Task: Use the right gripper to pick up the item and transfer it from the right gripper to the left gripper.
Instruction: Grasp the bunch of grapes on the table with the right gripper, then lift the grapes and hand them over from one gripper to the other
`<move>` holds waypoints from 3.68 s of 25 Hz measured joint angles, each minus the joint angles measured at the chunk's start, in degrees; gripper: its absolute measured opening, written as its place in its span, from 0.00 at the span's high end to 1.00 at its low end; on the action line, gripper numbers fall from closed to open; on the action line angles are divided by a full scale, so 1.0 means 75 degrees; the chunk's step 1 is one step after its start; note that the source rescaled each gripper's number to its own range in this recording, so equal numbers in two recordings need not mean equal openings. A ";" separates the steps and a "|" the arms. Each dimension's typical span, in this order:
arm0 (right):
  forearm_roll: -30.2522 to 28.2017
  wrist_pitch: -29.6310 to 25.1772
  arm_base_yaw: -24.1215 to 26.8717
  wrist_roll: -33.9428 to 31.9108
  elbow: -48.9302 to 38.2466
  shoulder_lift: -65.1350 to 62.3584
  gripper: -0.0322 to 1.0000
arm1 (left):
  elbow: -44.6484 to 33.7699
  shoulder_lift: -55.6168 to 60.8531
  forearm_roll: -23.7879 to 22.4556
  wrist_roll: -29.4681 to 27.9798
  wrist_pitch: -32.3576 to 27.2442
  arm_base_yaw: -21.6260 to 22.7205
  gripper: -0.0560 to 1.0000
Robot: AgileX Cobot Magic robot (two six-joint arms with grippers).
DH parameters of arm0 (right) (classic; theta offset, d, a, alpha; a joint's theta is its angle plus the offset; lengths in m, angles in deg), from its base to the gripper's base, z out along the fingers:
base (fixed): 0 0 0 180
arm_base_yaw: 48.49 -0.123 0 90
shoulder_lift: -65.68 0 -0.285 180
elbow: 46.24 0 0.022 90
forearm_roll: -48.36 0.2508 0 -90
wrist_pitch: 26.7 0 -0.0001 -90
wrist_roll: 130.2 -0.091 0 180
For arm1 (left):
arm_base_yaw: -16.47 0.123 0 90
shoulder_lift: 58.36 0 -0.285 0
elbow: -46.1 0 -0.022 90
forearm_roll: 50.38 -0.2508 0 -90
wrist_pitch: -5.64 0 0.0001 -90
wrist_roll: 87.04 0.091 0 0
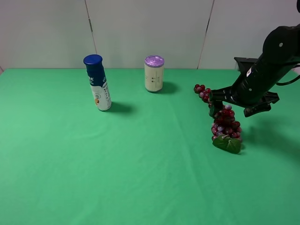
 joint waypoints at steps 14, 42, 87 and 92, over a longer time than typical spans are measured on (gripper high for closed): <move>0.0000 0.0176 0.0000 -0.0021 0.0000 0.0574 0.00 | 0.0000 0.0000 -0.0002 0.0000 0.0000 0.0000 0.00; -0.0124 0.0311 0.0000 0.0206 0.0054 0.0840 0.90 | 0.0000 0.0000 -0.0002 0.0000 0.0000 0.0000 0.00; 0.1102 -0.1629 -0.2948 0.3094 0.2125 -0.3276 0.93 | 0.0000 0.0000 -0.0009 0.0000 0.0000 0.0000 0.00; 0.1125 -0.1661 -0.3044 0.3094 0.2125 -0.3276 0.93 | 0.0000 0.0000 -0.0009 0.0000 0.0000 0.0000 0.00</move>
